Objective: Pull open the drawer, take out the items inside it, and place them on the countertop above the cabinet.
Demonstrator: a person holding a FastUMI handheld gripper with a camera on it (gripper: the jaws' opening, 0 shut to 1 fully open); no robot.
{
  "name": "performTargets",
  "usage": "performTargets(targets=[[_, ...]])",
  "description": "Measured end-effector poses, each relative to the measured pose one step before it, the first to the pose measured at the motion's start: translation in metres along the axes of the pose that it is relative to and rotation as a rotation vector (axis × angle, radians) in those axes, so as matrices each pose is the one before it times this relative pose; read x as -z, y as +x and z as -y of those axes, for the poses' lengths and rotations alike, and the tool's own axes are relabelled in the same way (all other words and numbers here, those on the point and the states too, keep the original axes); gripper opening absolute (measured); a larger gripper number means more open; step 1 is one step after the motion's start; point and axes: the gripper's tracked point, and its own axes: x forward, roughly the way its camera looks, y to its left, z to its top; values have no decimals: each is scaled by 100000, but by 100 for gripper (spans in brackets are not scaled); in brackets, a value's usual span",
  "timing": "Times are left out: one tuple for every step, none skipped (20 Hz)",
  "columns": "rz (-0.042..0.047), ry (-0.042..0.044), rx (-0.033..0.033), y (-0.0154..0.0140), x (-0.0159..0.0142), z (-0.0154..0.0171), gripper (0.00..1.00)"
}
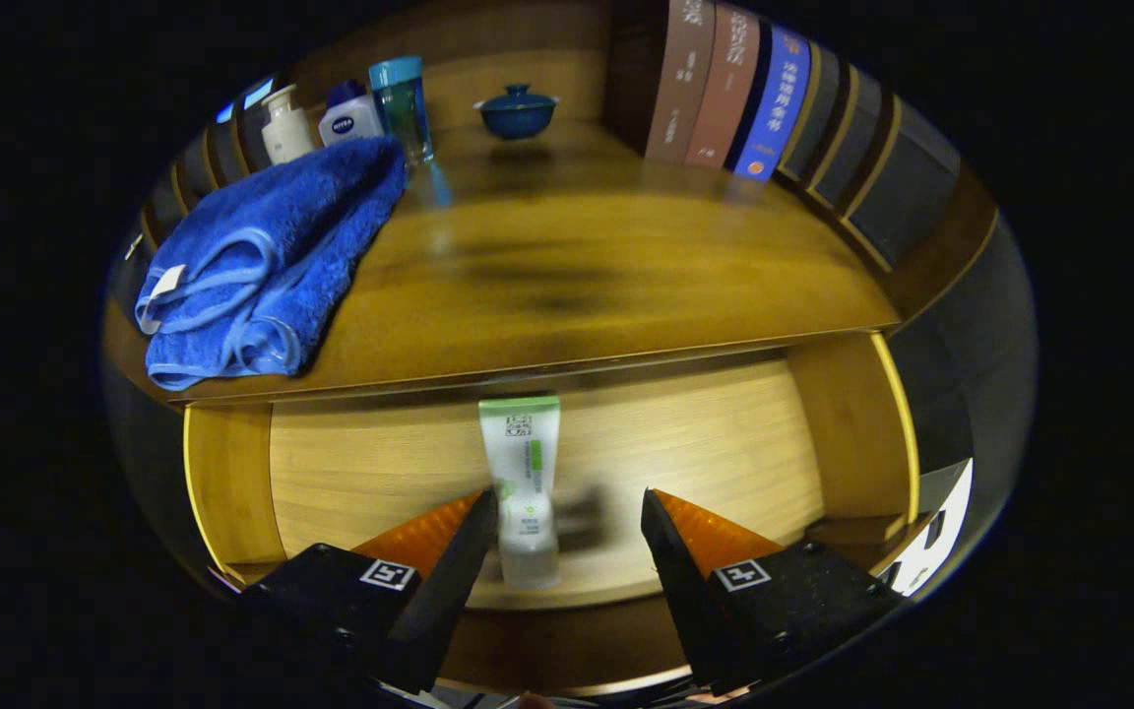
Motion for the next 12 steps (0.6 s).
performTargets(targets=[[-1254,1581,-2189,841,-56,-678,91],[-1380,-465,652,776,-414,-69,88],[-943,-2262,446,385,-52,15,86],[-1210,-1993,700,573,-217,77,83],[-1641,-159,-61,681,120,-23,80],[-813,1056,-3365,101,6,-641,77],[-3354,-663,-669,181,482,-49,75],[-777,-24,-1250,98,320,-370,72],[-380,1530,-521,520,64,-223,66],[-645,2231,-2502,177,-76,-455,60],[196,114,-846,-172,311,379,54],[-300,1735,-409,242,232,189,48]])
